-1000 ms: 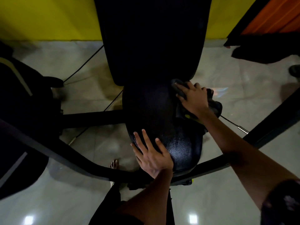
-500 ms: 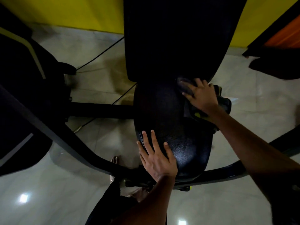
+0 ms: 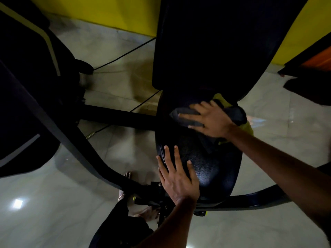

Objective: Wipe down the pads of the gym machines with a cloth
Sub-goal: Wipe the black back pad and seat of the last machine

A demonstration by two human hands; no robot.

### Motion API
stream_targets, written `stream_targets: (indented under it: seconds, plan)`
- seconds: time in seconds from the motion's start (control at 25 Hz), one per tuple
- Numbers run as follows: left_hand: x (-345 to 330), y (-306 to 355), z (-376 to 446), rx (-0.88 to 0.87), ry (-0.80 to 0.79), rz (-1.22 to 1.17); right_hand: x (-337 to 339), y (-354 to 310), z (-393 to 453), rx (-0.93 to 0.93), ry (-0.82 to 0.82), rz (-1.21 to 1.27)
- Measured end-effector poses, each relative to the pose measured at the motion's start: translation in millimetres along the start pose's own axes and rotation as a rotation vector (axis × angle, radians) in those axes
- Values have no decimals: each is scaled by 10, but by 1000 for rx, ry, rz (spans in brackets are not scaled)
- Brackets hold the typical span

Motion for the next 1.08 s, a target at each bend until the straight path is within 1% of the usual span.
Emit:
stream_targets:
  seconds: [0.04, 0.16, 0.2, 0.24, 0.28, 0.36, 0.44, 0.52, 0.56, 0.6, 0.64, 0.72, 0.76, 0.8, 0.84, 0.92, 0.96, 1.04, 1.08]
  plan:
    - [-10, -11, 0, 8, -1, 1, -78, 166, 90, -89, -21, -15]
    - [-23, -22, -5, 16, -12, 21, -196, 429, 361, -523, -157, 14]
    - [-24, -21, -1, 19, -11, 22, -194, 405, 428, -613, -204, 34]
    - [-23, -24, -2, 22, -12, 18, -152, 323, 470, -627, -201, 28]
    - [-18, -26, -15, 20, -16, 14, -98, 190, 482, -562, -152, 4]
    - [-12, -29, -24, 18, -13, 9, 31, -164, 452, -316, -25, -16]
    - [-15, -23, -15, 33, -7, 8, 80, -451, 389, -47, -43, 35]
    - [-2, -21, -26, 38, -13, 22, 97, -424, 468, 121, -136, 63]
    - [1, -24, -28, 41, -9, 20, 75, -311, 568, 132, -142, 50]
    - [-3, -31, -25, 43, -3, 13, 42, -172, 707, 59, -144, 54]
    - [-9, -37, -24, 43, 2, 8, 9, -26, 858, -96, -164, 75]
    - [-24, -47, -36, 35, 3, 2, -74, 149, 1095, -422, -296, 92]
    - [-31, -52, -35, 28, 4, 0, -102, 127, 1168, -497, -332, 63]
    - [-32, -55, -33, 22, 3, -5, -94, 48, 1197, -494, -332, 33]
    - [-29, -59, -32, 18, -2, -12, -59, -58, 1184, -424, -287, -4]
    - [-25, -59, -30, 9, -8, -11, 20, -324, 1083, -189, -122, -48]
    - [-27, -57, -29, 11, -9, -11, 19, -461, 1006, -68, -87, -25]
    - [-27, -55, -22, 20, -6, -21, 16, -617, 943, 133, -136, 13]
    - [-20, -56, -21, 27, -1, -26, 17, -595, 957, 169, -181, 19]
Point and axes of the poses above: each hand's wrist, its own z-axis towards the middle knuckle, its own x-axis out of the back of the hand, y = z × x, the point moved 2 cm from there along z, towards the middle knuckle
